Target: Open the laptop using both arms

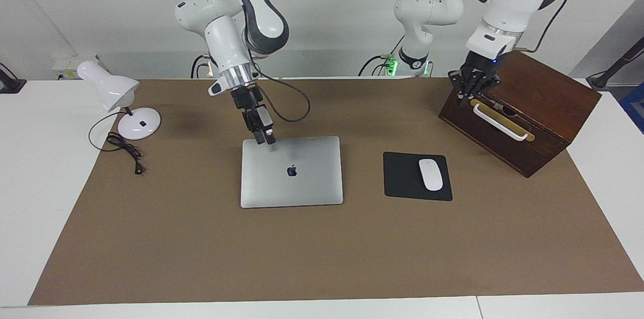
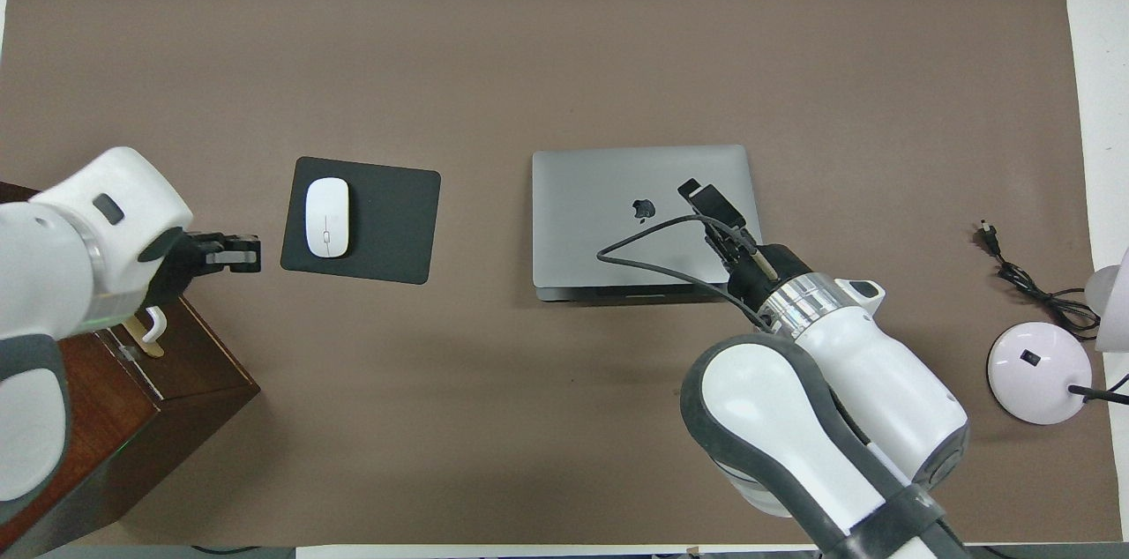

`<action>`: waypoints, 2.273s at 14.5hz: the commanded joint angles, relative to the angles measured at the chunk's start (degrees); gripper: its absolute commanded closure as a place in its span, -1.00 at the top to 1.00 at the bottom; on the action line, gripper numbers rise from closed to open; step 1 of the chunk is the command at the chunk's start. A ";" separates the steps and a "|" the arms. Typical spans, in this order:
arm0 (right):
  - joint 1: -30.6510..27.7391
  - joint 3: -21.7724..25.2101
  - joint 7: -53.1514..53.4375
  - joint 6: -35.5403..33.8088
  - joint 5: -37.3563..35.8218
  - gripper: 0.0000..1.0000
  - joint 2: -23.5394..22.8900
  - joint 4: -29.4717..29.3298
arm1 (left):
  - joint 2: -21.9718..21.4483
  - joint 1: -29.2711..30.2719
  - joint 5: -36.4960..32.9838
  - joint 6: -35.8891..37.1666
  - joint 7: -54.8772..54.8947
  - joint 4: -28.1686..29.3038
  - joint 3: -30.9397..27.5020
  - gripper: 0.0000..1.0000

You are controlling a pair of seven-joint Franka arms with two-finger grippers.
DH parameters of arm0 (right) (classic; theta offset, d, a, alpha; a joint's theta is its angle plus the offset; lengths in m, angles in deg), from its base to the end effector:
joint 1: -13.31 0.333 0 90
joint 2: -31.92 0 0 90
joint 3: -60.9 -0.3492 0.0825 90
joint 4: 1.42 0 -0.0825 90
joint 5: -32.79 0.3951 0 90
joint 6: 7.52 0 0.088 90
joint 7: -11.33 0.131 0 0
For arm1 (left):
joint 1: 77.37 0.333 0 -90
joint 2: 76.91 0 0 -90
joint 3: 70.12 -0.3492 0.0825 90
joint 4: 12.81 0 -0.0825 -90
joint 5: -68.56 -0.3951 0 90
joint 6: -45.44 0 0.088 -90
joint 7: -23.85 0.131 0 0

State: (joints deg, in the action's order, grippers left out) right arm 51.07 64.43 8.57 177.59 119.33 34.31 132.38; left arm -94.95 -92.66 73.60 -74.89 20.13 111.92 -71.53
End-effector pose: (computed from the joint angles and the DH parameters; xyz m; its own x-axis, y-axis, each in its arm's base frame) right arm 0.4814 0.2074 0.4090 0.5612 -0.8162 0.1374 -0.4866 -0.4596 -0.7430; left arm 0.4735 -0.1221 0.5498 0.9657 -0.1259 0.2271 -0.1531 -0.9824 0.1067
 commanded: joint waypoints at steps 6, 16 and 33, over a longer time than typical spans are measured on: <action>1.36 0.24 -0.76 -4.13 1.62 1.00 1.57 0.94 | -10.79 -12.72 6.02 -22.99 -0.84 22.82 -0.61 -1.00; -2.06 0.68 -0.59 -18.18 0.74 1.00 2.80 1.29 | 2.89 -28.19 6.56 -60.85 -9.53 31.53 -0.70 -1.00; -10.52 0.51 7.06 -31.94 -24.31 1.00 -0.35 1.02 | 19.62 -33.83 5.86 -80.41 -7.98 30.66 -0.87 -1.00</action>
State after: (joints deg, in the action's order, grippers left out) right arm 40.25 65.51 15.79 142.25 96.55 35.48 132.86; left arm -77.42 -125.32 79.32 -153.84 9.15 143.77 -71.50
